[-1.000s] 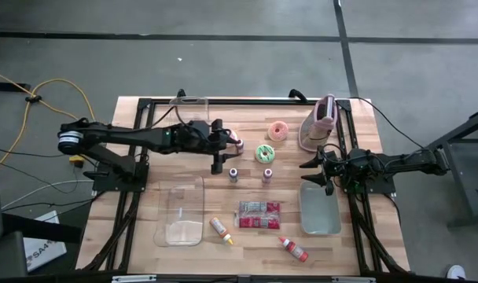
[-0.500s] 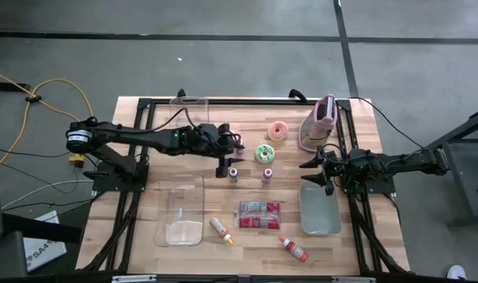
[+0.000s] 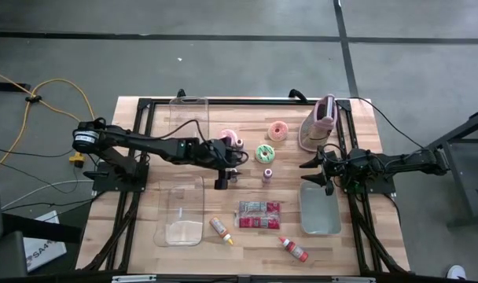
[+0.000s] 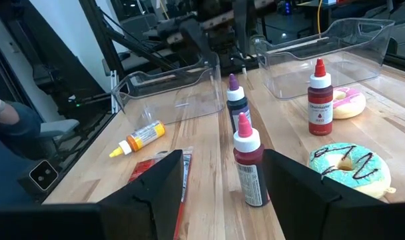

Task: Pick & Place Food Item
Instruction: Put the purple food coloring bottle into the top transparent bin

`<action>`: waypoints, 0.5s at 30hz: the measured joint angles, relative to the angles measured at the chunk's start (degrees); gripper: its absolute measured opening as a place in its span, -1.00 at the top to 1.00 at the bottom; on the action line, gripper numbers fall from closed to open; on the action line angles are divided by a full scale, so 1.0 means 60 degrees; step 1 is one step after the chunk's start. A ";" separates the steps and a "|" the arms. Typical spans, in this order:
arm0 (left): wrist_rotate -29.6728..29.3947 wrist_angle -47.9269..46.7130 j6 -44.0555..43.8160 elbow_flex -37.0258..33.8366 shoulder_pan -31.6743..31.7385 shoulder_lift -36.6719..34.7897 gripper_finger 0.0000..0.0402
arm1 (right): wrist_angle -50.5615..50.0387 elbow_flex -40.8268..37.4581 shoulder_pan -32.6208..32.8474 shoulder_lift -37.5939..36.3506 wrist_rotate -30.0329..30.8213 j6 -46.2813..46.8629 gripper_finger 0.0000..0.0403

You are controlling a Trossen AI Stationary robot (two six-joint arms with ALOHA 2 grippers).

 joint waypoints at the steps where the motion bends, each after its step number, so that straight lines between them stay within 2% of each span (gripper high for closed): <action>1: 0.0001 -0.0079 -0.0054 -0.0001 -0.0010 0.0057 0.02 | -0.0003 0.0000 0.0000 0.0000 0.0000 -0.0003 0.04; 15: 0.0015 -0.0714 -0.0541 -0.0007 0.0070 0.0504 0.02 | 0.0000 0.0001 0.0004 0.0000 0.0000 -0.0002 0.04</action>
